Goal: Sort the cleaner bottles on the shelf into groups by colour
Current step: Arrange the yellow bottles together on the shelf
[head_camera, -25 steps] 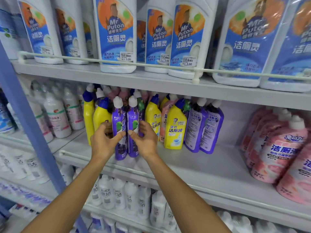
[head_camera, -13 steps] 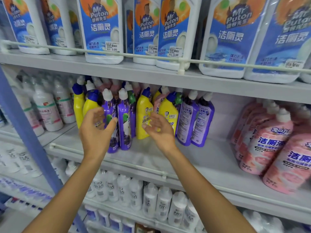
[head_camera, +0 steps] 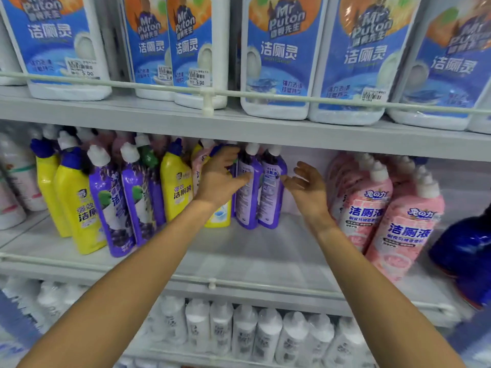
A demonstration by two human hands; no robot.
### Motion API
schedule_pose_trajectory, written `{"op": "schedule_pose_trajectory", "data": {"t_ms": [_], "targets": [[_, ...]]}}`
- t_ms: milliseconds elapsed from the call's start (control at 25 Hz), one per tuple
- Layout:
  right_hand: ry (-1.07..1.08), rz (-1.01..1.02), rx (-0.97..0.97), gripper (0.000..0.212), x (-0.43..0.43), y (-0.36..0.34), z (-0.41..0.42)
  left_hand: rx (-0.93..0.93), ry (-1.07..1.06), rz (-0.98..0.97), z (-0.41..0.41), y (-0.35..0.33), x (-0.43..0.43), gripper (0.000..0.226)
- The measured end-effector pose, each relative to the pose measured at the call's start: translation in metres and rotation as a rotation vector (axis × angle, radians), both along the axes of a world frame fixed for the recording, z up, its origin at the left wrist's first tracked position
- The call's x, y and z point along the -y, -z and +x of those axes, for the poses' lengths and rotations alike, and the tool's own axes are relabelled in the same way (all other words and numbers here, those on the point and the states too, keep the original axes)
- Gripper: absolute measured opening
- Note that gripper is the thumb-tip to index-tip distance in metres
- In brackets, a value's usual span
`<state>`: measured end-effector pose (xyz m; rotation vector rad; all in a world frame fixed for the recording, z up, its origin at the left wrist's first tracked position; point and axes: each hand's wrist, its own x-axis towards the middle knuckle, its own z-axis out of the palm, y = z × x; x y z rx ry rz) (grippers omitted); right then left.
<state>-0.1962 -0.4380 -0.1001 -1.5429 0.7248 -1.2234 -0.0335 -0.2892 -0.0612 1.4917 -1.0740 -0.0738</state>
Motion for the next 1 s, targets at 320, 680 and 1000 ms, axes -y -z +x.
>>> {"op": "schedule_pose_trajectory", "data": {"t_ms": [320,680,1000], "targets": [[-0.064,-0.031,-0.174,0.051,0.016,0.009,0.033,0.179,-0.27,0.178,0.003,0.009,0.086,0.056],[-0.075,-0.19,-0.177,0.05,-0.024,0.01,-0.022,0.059,0.114,0.114,-0.015,0.016,0.033,0.096],[-0.258,-0.075,-0.1,0.043,-0.083,0.013,-0.021,-0.001,0.024,0.133,-0.027,0.013,-0.078,0.084]]}}
